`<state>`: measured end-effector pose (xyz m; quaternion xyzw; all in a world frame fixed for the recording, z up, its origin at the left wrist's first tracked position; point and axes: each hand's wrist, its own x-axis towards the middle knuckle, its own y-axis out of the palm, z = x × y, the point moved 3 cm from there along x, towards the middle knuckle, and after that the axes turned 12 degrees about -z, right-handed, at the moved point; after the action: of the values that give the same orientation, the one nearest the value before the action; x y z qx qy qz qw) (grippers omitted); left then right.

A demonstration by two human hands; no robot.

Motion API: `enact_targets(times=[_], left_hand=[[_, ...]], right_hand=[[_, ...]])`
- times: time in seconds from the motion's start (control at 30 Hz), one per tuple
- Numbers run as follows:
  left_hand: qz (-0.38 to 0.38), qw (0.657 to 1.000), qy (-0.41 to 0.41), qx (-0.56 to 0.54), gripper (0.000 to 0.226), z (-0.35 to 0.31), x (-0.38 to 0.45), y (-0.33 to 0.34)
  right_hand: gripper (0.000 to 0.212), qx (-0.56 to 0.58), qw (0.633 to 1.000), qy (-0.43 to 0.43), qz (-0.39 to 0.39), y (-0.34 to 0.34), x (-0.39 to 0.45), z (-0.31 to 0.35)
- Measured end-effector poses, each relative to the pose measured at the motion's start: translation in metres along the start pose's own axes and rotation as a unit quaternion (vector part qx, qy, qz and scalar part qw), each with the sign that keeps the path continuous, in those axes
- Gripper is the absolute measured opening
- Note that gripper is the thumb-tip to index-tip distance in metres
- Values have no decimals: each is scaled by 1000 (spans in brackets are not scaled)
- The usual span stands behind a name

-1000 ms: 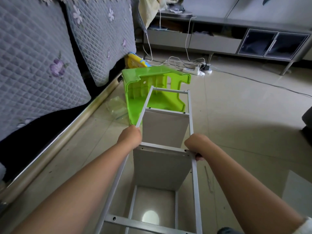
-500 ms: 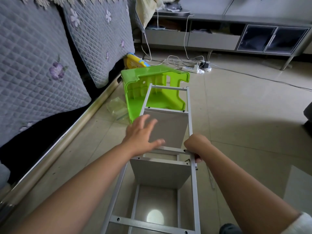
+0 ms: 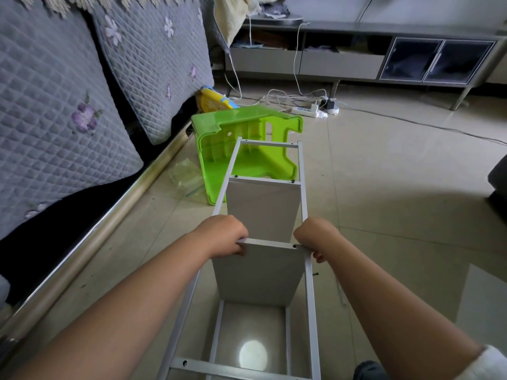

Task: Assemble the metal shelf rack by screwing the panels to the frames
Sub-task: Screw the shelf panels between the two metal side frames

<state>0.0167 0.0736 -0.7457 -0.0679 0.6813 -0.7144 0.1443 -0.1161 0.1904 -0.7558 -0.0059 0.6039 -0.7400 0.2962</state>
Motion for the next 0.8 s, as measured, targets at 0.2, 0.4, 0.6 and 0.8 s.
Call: enact_targets(times=[0.2,0.4,0.6,0.8], left_hand=[[-36,998,26,33,32,12,-5,4],[-19,994,-9,-105,38,24,-12,18],[22,996,-3,-89,35,19,-13,18],[70,998,2,4,30,11,-4,4]], right_hand=[[24,90,996,12,-17,6,7,-6],[42,310,948,-2,-76,10,30,0],[51,358,925,28,-121,-11,80,7],[29,355,931,21,-80,-26,118,28]])
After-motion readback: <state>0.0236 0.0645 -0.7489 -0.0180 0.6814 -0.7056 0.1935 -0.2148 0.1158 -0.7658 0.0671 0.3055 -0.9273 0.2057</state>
